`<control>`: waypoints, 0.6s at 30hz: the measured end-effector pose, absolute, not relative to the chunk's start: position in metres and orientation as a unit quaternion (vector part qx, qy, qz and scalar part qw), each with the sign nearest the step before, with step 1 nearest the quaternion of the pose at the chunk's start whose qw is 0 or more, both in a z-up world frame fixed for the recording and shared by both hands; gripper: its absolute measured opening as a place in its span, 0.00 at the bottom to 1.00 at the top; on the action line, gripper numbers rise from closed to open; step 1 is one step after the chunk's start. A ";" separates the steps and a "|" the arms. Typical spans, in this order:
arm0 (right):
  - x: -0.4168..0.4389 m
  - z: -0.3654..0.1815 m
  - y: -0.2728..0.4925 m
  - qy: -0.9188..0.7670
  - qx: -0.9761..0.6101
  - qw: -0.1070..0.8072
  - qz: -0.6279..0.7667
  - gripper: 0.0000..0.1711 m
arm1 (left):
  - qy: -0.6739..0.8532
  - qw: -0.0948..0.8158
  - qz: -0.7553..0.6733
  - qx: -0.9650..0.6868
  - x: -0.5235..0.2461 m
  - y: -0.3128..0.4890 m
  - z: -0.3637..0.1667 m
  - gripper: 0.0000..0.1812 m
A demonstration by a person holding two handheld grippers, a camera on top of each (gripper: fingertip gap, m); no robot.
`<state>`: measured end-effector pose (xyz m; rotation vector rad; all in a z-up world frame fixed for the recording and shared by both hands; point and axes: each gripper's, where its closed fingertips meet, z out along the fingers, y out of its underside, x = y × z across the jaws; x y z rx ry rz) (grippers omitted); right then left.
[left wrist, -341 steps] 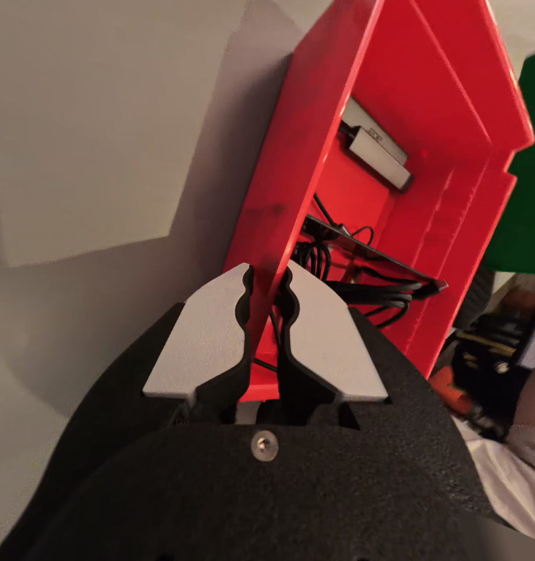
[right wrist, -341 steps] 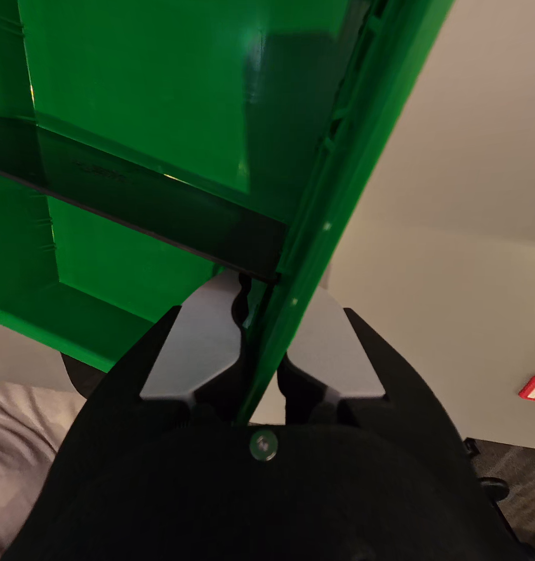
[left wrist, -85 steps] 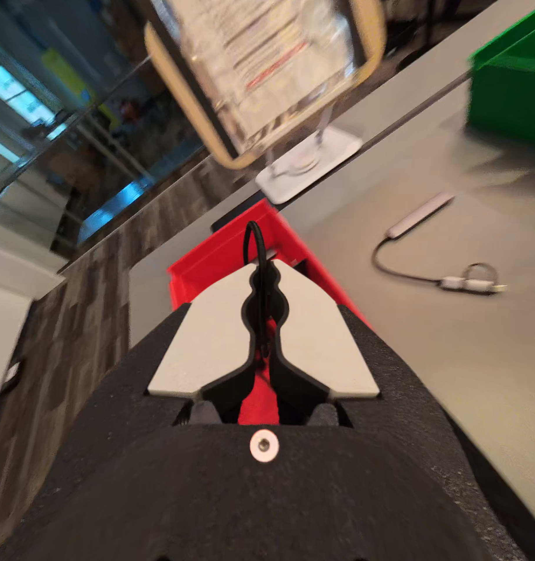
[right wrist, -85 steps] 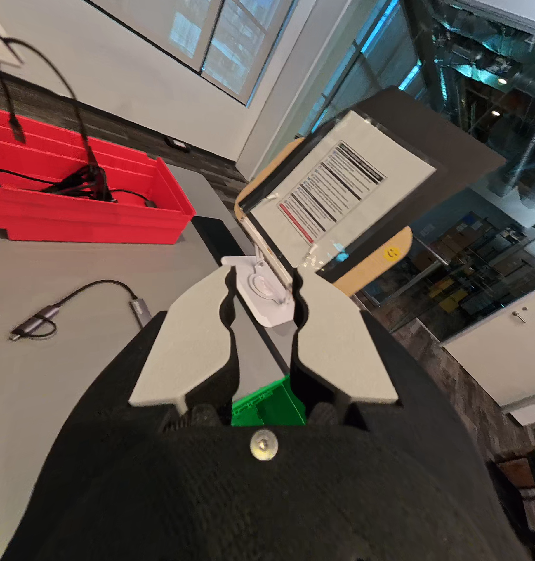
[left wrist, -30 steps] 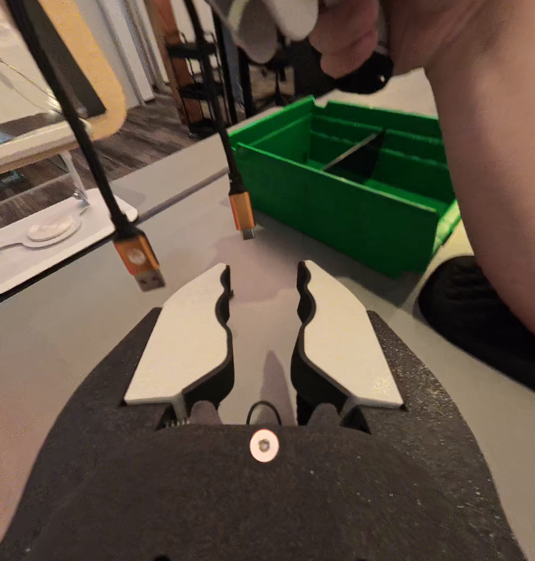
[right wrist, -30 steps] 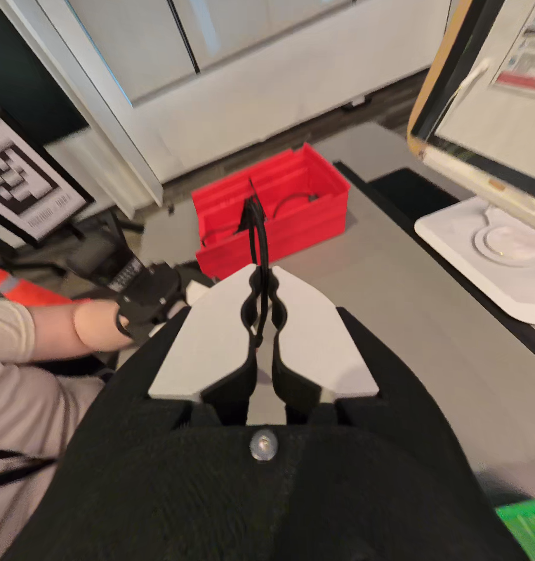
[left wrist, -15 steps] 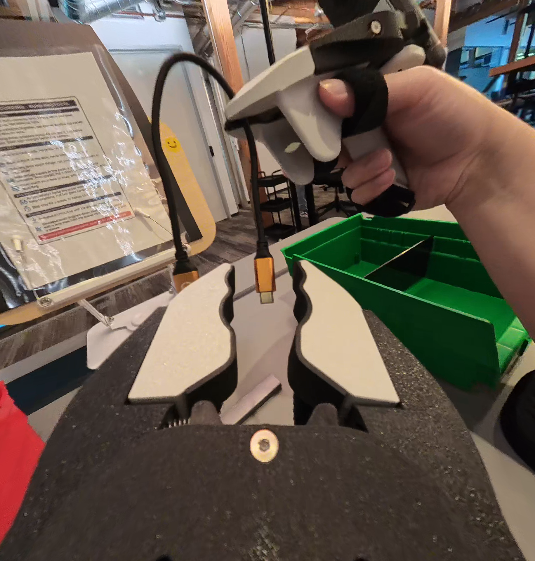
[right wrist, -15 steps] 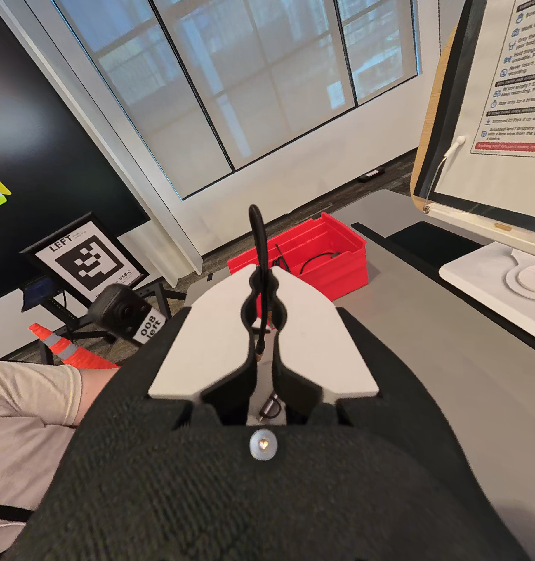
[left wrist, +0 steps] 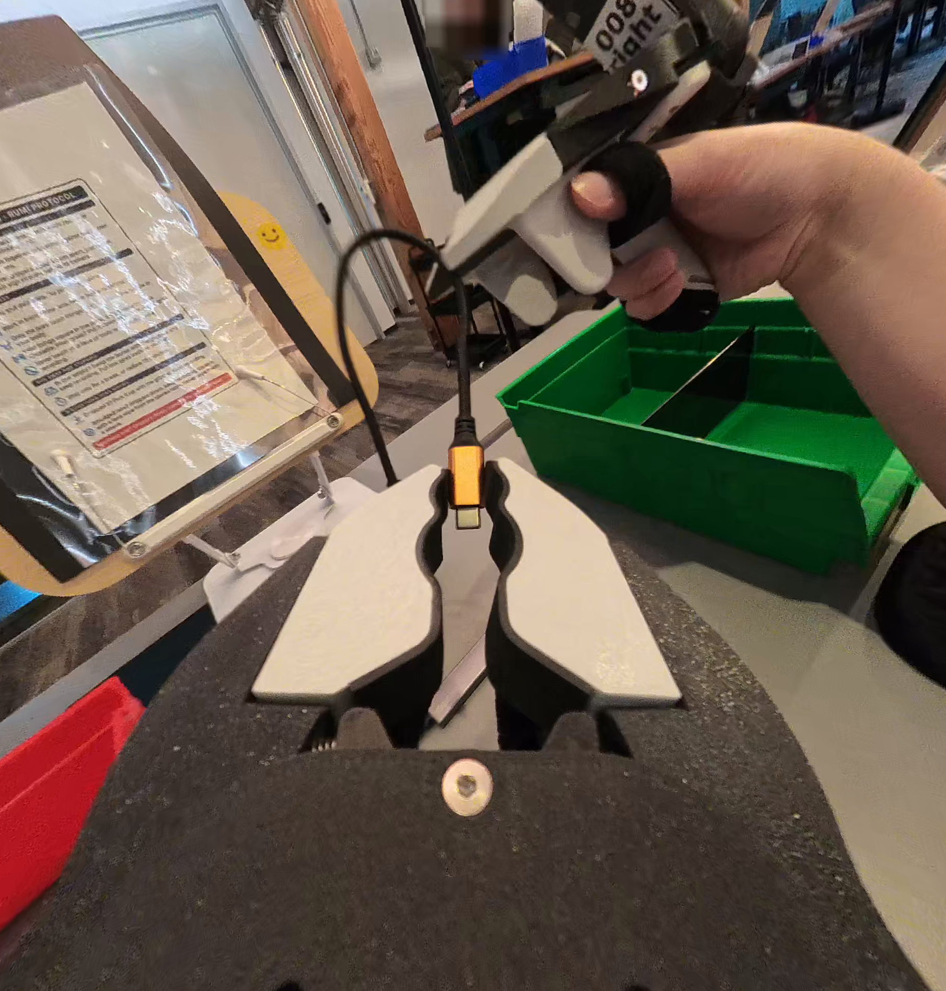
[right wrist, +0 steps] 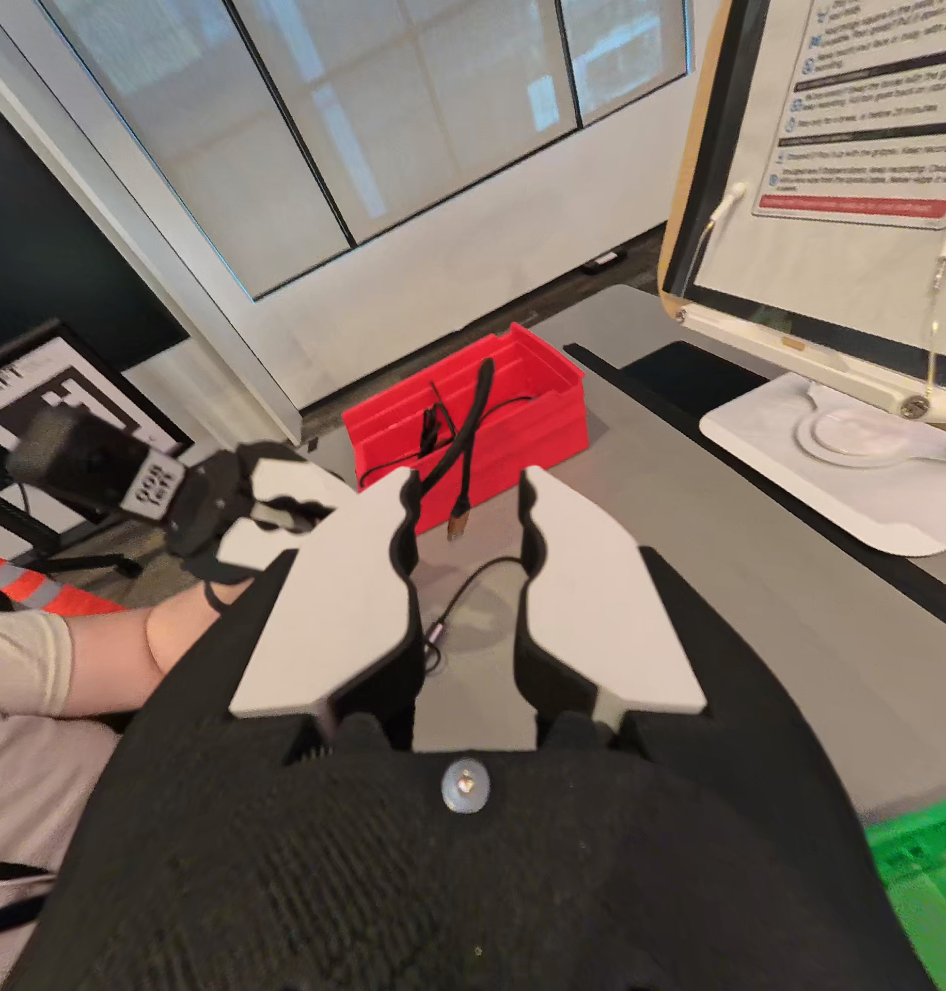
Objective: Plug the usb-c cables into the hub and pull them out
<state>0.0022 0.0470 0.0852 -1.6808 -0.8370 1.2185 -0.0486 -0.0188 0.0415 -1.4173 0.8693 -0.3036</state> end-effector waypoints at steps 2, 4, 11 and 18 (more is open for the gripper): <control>0.008 0.079 0.048 -0.346 -0.683 0.437 0.472 0.27 | 0.391 0.653 -0.138 -0.634 -0.058 -0.021 0.046 0.07; 0.012 0.076 0.049 -0.357 -0.685 0.446 0.452 0.28 | 0.387 0.646 -0.147 -0.641 -0.069 -0.021 0.052 0.07; -0.030 0.086 -0.014 -0.507 -0.568 0.401 0.510 0.22 | 0.402 0.625 -0.201 -0.637 -0.101 -0.032 0.082 0.07; -0.100 0.114 -0.058 -0.581 -0.410 0.477 0.517 0.24 | 0.455 0.595 -0.244 -0.616 -0.097 -0.059 0.107 0.07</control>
